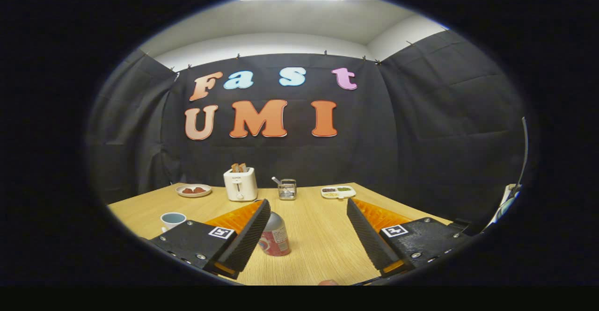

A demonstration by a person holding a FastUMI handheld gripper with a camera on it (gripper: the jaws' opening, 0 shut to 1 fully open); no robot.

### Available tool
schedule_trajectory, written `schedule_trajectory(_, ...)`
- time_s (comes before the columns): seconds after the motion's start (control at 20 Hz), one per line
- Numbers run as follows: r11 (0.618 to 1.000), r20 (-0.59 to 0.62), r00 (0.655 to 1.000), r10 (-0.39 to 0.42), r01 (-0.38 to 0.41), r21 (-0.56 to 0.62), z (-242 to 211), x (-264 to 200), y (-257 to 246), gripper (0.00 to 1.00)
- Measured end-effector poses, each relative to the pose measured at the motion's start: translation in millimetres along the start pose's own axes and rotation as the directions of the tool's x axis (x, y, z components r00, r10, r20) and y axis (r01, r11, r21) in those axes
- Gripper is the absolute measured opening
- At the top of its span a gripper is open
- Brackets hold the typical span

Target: Take the bottle from table, then pour the juice into the cup, finally place the bottle on the coaster

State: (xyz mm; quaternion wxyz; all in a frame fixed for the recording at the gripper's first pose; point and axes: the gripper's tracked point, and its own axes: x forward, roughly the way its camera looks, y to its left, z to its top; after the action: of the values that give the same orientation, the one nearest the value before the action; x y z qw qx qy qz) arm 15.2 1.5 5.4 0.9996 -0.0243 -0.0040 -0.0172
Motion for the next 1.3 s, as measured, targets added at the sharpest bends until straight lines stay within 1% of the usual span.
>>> schedule_trajectory(0.15,0.998,0.004,0.998,0.057,-0.057,0.01,-3.5,-5.6,17.8,0.98)
schedule_trajectory(0.25,0.997,-0.009,0.997,0.074,-0.074,0.008,-11.0,-1.1,21.7,0.98)
schedule_trajectory(0.55,0.995,-0.043,0.995,0.09,-0.091,-0.041,-29.7,17.2,37.0,0.98)
schedule_trajectory(0.65,0.995,-0.058,0.995,0.081,-0.084,-0.058,-38.8,24.0,38.0,0.98)
schedule_trajectory(0.8,0.992,-0.088,0.99,0.108,-0.112,-0.049,-50.5,36.3,48.5,0.98)
schedule_trajectory(0.9,0.992,-0.11,0.988,0.107,-0.113,-0.051,-60.8,47.0,48.6,0.98)
schedule_trajectory(1.05,0.989,-0.15,0.978,0.142,-0.146,-0.013,-76.7,51.4,58.4,0.99)
schedule_trajectory(1.2,0.987,-0.156,0.976,0.154,-0.161,-0.029,-86.5,54.1,60.0,0.99)
schedule_trajectory(1.3,0.985,-0.184,0.97,0.157,-0.168,-0.043,-101.1,55.6,60.8,0.99)
